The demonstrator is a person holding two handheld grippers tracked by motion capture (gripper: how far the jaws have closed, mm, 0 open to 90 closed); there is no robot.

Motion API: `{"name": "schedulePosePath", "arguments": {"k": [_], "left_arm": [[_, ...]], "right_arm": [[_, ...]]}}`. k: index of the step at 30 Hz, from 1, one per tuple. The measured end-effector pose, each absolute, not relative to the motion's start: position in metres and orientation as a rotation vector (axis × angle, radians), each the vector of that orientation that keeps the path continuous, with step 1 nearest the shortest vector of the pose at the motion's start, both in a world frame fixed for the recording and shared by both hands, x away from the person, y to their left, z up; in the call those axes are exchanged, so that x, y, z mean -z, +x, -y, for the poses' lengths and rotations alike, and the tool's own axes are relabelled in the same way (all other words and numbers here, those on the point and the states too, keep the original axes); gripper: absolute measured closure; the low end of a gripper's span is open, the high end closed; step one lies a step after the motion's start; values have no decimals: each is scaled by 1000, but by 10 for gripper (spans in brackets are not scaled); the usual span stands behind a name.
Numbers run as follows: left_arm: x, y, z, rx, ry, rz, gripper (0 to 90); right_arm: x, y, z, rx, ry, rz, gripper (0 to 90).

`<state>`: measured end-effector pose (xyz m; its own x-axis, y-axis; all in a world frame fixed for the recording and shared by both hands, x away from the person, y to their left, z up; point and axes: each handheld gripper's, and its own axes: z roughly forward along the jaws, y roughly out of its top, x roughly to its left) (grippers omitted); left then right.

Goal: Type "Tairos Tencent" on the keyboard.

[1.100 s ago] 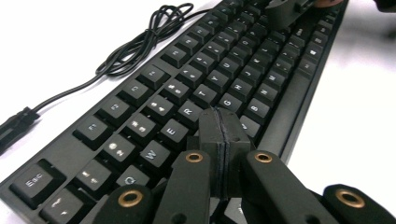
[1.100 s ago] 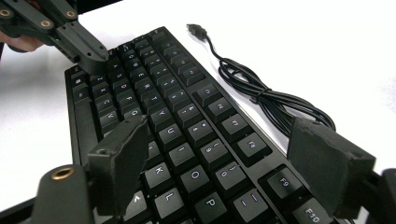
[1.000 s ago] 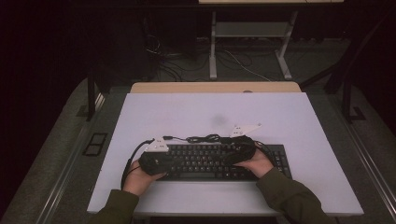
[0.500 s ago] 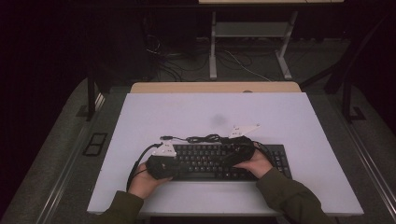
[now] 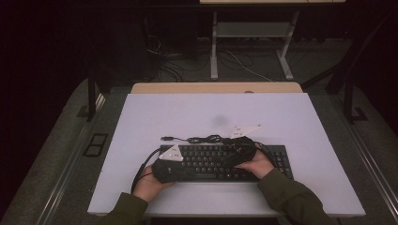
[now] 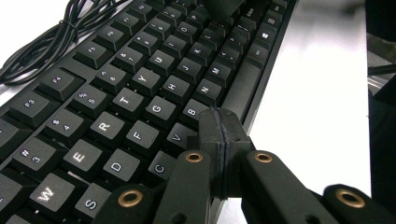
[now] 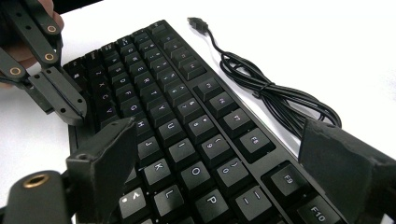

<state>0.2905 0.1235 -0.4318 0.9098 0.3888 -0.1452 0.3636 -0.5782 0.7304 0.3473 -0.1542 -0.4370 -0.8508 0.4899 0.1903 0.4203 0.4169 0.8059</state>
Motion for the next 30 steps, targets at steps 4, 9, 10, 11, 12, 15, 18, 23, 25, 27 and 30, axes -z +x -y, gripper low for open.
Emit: {"name": "schedulePosePath", "arguments": {"k": [4,9,10,11,12,15,18,23,25,27,30], "left_arm": [[433,291,-123,-36,2243,-533,888],[434,291,-123,-37,2241,-534,888],[434,291,-123,-38,2242,-533,888],[434,291,-123,-37,2241,-533,888],[434,291,-123,-35,2241,-533,888],[435,291,-123,-33,2241,-534,888],[437,292,-123,-28,2242,-534,889],[436,291,-123,-34,2248,-532,889],[435,291,-123,-36,2247,-530,889],[434,291,-123,-39,2242,-529,889],[431,291,-123,-41,2232,-529,888]], "right_arm": [[438,348,154,-1426,828,-2582,116],[437,347,154,-1426,827,-2582,116],[437,347,154,-1424,828,-2583,116],[437,347,154,-1423,829,-2583,116],[438,347,154,-1422,829,-2583,116],[437,348,154,-1423,829,-2582,116],[438,347,154,-1421,829,-2583,116],[438,347,154,-1418,829,-2584,116],[438,347,154,-1419,828,-2583,116],[437,347,154,-1421,827,-2581,116],[437,348,154,-1425,830,-2578,116]]}}
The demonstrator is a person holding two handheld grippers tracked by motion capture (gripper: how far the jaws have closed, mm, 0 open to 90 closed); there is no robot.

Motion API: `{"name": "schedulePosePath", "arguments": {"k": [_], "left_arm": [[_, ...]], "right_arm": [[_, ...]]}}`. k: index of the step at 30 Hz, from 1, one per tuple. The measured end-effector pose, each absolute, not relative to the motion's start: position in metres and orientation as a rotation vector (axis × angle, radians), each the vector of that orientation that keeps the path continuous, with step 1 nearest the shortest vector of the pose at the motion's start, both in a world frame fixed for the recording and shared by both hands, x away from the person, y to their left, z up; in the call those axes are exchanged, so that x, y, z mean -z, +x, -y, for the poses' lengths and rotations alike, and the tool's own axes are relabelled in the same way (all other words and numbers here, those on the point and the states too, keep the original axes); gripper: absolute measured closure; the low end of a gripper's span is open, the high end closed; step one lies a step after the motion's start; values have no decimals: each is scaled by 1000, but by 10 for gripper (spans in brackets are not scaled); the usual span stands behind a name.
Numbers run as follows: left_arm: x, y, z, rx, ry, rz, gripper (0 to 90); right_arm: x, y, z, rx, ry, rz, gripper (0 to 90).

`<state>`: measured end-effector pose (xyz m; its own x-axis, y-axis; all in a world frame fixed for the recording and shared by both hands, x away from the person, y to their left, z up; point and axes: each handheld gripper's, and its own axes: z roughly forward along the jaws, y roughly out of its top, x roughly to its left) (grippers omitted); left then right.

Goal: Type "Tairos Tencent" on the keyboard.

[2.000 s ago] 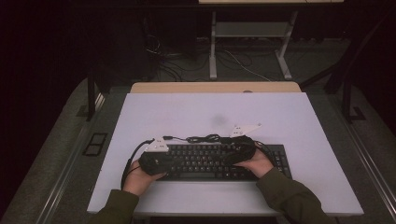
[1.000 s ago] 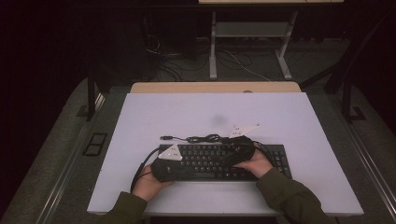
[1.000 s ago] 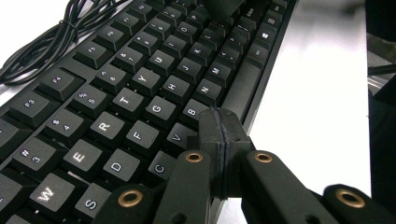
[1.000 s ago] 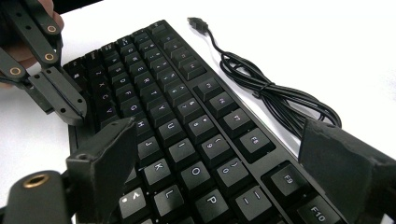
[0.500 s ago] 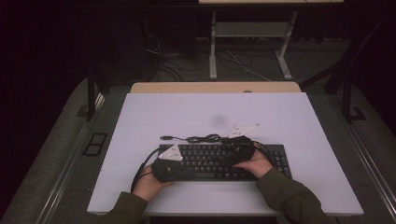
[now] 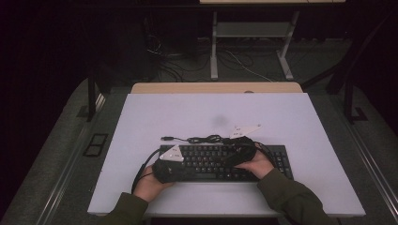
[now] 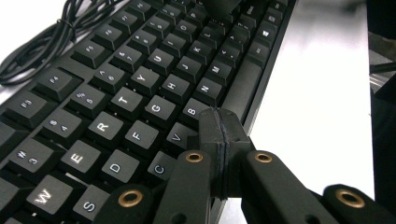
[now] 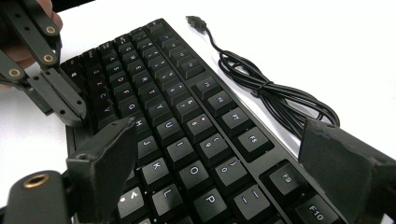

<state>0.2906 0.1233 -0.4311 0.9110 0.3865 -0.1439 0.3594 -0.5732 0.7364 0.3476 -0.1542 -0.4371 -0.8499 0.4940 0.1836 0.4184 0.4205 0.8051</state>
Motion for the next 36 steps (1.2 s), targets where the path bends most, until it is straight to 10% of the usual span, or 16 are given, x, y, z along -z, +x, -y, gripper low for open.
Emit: {"name": "schedulePosePath", "arguments": {"k": [7,36], "left_arm": [[429,292,-127,-52,2213,-547,866],[431,300,-134,-161,2099,-717,127]], "right_arm": [[437,348,155,-1424,833,-2579,116],[428,341,167,-1427,892,-2539,116]]}}
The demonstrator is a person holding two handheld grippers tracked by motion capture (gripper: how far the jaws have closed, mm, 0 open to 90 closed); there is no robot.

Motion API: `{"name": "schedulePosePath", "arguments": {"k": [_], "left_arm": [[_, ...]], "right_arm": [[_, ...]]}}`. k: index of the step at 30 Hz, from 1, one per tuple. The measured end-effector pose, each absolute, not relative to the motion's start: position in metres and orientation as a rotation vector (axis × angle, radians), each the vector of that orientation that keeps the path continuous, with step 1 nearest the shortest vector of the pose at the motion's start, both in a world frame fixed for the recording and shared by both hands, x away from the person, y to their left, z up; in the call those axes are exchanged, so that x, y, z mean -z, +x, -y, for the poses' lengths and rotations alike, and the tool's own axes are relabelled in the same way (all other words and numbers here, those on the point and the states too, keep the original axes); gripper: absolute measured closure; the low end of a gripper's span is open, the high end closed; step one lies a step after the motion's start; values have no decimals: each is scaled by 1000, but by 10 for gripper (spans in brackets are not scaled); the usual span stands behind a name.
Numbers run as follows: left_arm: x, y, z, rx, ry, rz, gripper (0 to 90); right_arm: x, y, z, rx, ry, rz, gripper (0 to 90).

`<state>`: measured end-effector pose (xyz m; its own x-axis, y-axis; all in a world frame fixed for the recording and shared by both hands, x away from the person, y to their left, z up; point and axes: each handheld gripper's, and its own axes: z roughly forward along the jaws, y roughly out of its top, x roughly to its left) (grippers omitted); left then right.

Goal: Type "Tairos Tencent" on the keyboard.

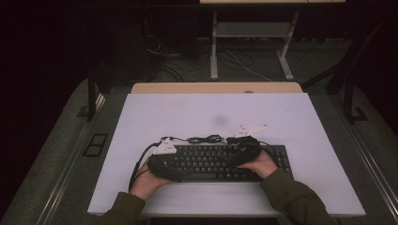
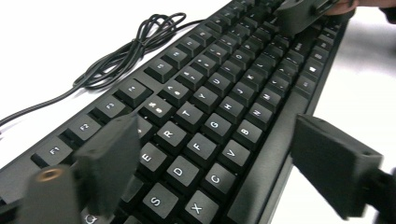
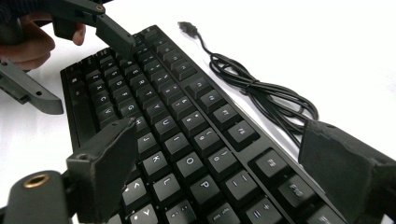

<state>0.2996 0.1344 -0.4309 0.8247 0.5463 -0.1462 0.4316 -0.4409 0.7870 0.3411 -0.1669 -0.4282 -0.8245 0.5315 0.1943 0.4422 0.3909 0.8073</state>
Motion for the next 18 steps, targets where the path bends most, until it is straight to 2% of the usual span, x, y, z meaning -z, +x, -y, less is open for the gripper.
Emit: {"name": "schedulePosePath", "arguments": {"k": [2,6,12,18], "left_arm": [[432,300,-134,-167,2103,-731,68],[432,301,-134,-172,2100,-737,32],[432,302,-135,-166,2096,-735,32],[433,302,-136,-160,2090,-735,37]], "right_arm": [[427,340,170,-1439,900,-2535,116],[426,338,174,-1447,897,-2534,117],[424,333,177,-1447,895,-2535,119],[424,328,184,-1454,900,-2553,157]]}}
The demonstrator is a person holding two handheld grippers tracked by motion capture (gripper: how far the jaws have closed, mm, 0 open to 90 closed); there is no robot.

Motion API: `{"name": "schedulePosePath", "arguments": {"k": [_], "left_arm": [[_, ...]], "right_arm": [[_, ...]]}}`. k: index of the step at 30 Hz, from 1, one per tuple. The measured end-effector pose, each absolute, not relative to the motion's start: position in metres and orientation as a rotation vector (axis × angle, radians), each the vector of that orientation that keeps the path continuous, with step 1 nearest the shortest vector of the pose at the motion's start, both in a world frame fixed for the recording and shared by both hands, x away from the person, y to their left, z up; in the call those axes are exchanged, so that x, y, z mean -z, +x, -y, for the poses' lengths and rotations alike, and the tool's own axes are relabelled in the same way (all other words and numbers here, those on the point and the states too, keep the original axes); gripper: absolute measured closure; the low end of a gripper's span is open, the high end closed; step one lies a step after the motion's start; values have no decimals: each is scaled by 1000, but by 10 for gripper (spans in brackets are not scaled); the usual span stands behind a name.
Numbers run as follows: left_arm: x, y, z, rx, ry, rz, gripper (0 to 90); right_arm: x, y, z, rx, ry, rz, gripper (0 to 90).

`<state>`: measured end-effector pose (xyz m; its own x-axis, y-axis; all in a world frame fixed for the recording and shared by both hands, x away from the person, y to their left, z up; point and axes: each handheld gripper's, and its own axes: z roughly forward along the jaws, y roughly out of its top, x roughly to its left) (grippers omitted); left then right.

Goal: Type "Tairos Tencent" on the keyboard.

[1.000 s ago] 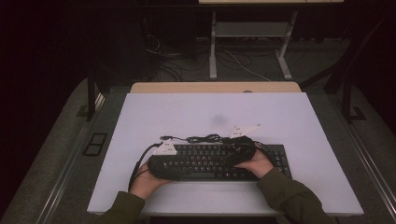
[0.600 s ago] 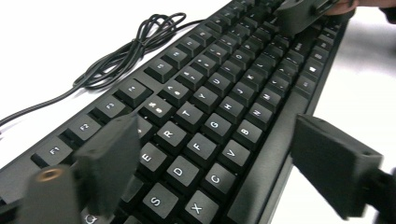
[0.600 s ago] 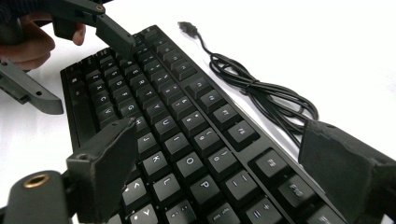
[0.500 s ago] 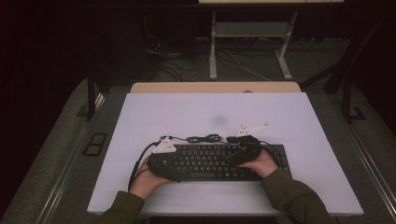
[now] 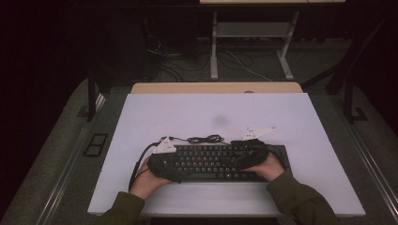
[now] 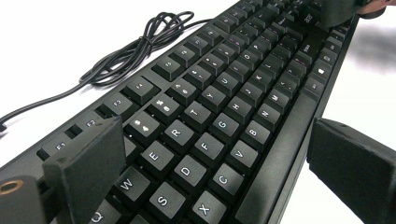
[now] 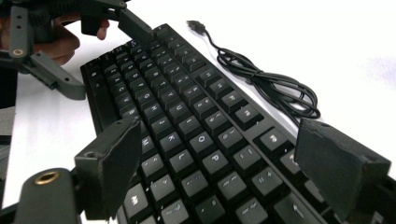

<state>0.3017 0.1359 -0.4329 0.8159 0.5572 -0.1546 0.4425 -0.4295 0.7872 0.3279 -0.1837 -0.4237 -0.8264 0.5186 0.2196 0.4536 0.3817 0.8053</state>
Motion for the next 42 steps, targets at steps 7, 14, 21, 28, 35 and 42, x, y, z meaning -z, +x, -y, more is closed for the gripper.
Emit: {"name": "schedulePosePath", "arguments": {"k": [7,14,21,28,35,42], "left_arm": [[433,302,-137,-162,2093,-730,40],[433,303,-137,-161,2088,-740,45],[433,302,-138,-163,2085,-746,46],[434,303,-137,-164,2082,-748,47],[434,303,-137,-167,2083,-748,50],[434,303,-138,-169,2088,-745,51]], "right_arm": [[424,323,192,-1440,893,-2565,189],[424,316,199,-1430,884,-2574,306],[424,309,208,-1406,863,-2609,492],[426,303,215,-1367,820,-2644,693],[429,302,216,-1331,773,-2691,851],[432,302,212,-1280,738,-2727,893]]}}
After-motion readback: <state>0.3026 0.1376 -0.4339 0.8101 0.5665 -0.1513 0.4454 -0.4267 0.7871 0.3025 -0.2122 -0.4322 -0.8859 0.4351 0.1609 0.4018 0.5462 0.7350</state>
